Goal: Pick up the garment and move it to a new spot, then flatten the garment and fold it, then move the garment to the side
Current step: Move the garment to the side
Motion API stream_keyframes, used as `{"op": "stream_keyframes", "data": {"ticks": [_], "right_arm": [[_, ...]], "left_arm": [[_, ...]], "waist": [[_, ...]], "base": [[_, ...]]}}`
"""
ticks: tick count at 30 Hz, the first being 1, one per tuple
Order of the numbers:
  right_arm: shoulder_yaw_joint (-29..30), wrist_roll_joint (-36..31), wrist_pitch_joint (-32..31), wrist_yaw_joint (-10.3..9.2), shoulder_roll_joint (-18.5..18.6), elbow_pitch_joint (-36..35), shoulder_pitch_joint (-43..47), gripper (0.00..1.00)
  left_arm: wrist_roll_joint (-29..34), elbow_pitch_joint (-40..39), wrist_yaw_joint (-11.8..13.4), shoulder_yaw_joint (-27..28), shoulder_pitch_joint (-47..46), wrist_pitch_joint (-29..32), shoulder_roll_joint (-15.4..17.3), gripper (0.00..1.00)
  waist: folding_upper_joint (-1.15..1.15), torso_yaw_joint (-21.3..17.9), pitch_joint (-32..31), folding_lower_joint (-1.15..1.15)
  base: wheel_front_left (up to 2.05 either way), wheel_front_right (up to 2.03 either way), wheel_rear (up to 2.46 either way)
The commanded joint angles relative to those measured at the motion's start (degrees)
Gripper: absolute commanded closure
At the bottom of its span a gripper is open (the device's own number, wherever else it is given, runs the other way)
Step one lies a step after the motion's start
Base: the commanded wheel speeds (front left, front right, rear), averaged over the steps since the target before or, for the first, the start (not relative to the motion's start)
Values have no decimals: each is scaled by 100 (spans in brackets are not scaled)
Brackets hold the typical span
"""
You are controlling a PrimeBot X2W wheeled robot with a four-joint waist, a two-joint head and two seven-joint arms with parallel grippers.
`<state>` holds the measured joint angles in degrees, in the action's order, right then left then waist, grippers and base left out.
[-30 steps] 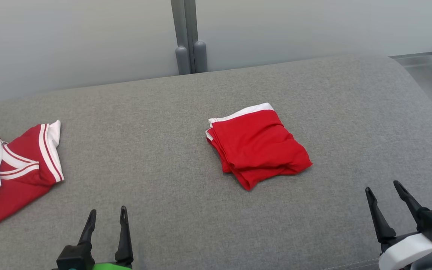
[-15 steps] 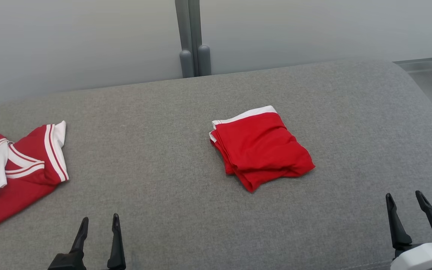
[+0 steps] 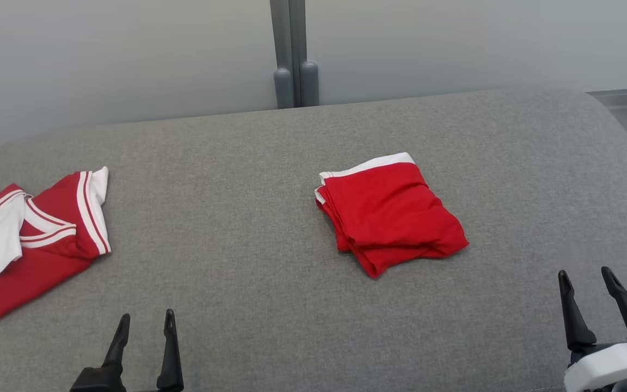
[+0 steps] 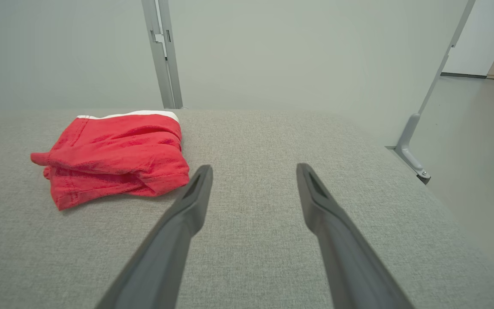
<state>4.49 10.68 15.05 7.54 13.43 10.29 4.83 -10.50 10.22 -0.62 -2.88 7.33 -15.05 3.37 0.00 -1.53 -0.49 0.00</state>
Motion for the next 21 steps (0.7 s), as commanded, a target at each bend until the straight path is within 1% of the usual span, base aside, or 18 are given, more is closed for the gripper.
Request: {"op": "stream_keyframes", "data": {"ticks": [1, 2, 4, 6, 9, 11, 14, 18, 21], "right_arm": [[15, 110, 18, -9, 19, 21, -116, 0], [-6, 214, 18, -9, 27, 40, -175, 0], [-149, 452, 18, -9, 165, 76, -329, 0], [-235, 698, 18, -10, 372, 161, -598, 0], [-492, 945, -341, -9, 785, 261, -1190, 0], [-667, 1109, -839, -9, 1014, 424, -1567, 0], [-888, 1487, -1712, -9, 1232, 699, -2187, 0], [-1290, 2295, -2729, -7, 1276, 1010, -2913, 0], [-1572, 2707, -3285, -7, 1319, 1308, -3364, 0]], "left_arm": [[39, -19, -24, 16, -4, -19, 0, 0], [47, -24, -22, 7, -20, -19, -6, 0], [58, -51, -18, -15, -80, -19, -15, 0], [41, -139, 20, -44, -160, -19, -26, 0], [52, -253, 53, -187, -266, -18, -40, 0], [34, -314, 79, -309, -341, -19, -39, 0], [-80, -348, 151, -537, -467, -19, -40, 0], [-163, -390, 266, -833, -705, -19, -40, 0], [-195, -392, 336, -1027, -858, -19, -41, 0]], "waist": [[0, 32, 26, 0], [0, 54, 39, 0], [0, 113, 72, 0], [0, 159, 189, 0], [0, 227, 425, 0], [0, 296, 567, 0], [0, 441, 776, 0], [0, 661, 1087, 0], [0, 813, 1247, 0]], "base": [[0, 0, 0], [0, 0, 0], [0, 0, 0], [0, 0, 0], [0, 0, 0], [0, 0, 0], [0, 0, 0], [0, 0, 0], [0, 0, 0]]}}
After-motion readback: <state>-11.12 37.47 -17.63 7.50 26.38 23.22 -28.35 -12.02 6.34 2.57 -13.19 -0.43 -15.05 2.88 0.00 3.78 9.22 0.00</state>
